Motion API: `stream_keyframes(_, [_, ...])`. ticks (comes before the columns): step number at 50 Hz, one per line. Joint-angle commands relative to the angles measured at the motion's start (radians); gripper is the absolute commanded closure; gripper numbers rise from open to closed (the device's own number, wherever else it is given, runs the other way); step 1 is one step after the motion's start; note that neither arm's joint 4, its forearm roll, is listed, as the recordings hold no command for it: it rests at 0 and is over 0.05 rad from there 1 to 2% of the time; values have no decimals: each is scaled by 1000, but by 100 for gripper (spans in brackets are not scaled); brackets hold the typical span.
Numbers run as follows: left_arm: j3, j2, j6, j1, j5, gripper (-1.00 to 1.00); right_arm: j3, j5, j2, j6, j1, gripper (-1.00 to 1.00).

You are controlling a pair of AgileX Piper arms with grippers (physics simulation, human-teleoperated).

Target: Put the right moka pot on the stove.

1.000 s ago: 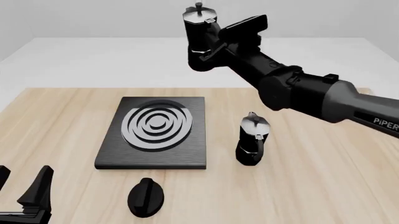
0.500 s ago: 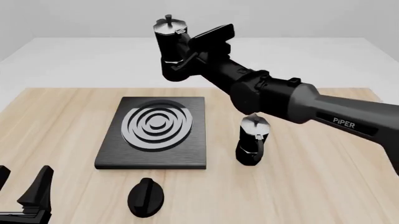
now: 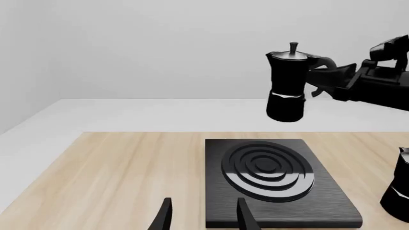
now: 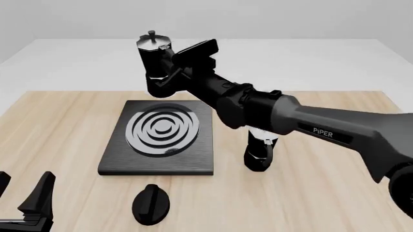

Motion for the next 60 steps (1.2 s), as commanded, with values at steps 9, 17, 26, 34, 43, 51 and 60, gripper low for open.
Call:
stream_keyframes(9, [0,0,0,0,0,-100,-39,-43,54,43,35,100])
stream_keyframes(17, [0,0,0,0,0,-100,-63,-48,85,70,28,100])
stream_keyframes(26, [0,0,0,0,0,-100,-108,-27,126,58,31,100])
stream_keyframes(34, [0,0,0,0,0,-100,-130,-24,169,54,19,100])
stream_keyframes(43, [0,0,0,0,0,-100,-144,-24,199,61,1,100])
stream_keyframes(51, [0,0,0,0,0,-100,-149,-33,217,65,-15,100])
stream_keyframes(60, [0,0,0,0,0,-100,-139,-64,241,82,-22,100])
